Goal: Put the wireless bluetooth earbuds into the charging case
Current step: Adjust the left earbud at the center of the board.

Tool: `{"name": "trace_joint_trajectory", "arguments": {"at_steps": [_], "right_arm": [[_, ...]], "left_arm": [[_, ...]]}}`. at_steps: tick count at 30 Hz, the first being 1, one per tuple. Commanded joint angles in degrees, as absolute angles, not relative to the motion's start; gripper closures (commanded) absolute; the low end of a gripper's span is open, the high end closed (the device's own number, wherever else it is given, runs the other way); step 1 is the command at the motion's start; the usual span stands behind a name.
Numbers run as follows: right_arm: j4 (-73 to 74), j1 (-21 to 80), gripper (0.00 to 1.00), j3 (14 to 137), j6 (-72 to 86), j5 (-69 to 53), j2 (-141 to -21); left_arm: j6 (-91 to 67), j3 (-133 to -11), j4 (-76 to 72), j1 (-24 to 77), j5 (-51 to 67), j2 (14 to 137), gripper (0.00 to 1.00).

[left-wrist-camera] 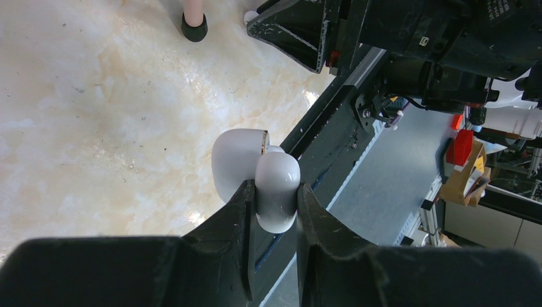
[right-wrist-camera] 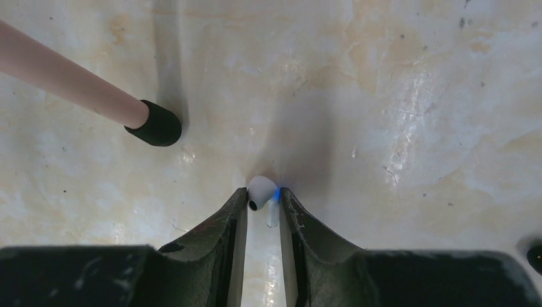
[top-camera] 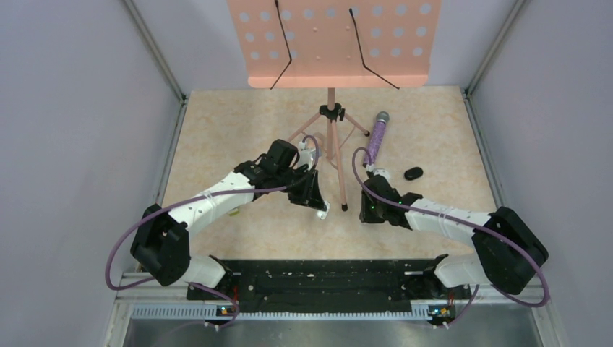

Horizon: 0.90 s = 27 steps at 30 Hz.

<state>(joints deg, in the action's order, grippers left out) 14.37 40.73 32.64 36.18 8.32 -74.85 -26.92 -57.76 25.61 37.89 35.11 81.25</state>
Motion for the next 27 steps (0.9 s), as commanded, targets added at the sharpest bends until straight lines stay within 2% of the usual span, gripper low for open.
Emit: {"name": "trace_joint_trajectory", "arguments": {"at_steps": [1,6,11,14,21,27], "right_arm": [[13.64,42.08,0.77,34.71,35.80,11.02,-77.79],[13.68,42.20,0.81,35.52,36.27,11.76,-79.21],[13.14,42.12,0.91,35.18,37.17,10.99,-78.52],[11.60,41.61,0.93,34.25,38.08,7.99,-75.37],[0.56,29.62,0.98,26.55,39.77,-11.40,-62.05],[-7.08,17.18,0.98,21.42,38.92,-28.79,-57.77]], "left_arm": [[-26.94,-58.23,23.48,37.79,35.95,79.78,1.00],[-26.89,-58.01,23.55,37.79,35.83,79.63,1.00],[-26.89,-58.10,23.70,37.79,35.69,79.43,1.00],[-26.71,-58.10,24.04,37.79,35.54,79.29,1.00],[-25.83,-58.41,24.97,37.71,34.95,78.99,1.00],[-25.07,-58.99,25.76,37.45,34.53,79.09,1.00]]}}
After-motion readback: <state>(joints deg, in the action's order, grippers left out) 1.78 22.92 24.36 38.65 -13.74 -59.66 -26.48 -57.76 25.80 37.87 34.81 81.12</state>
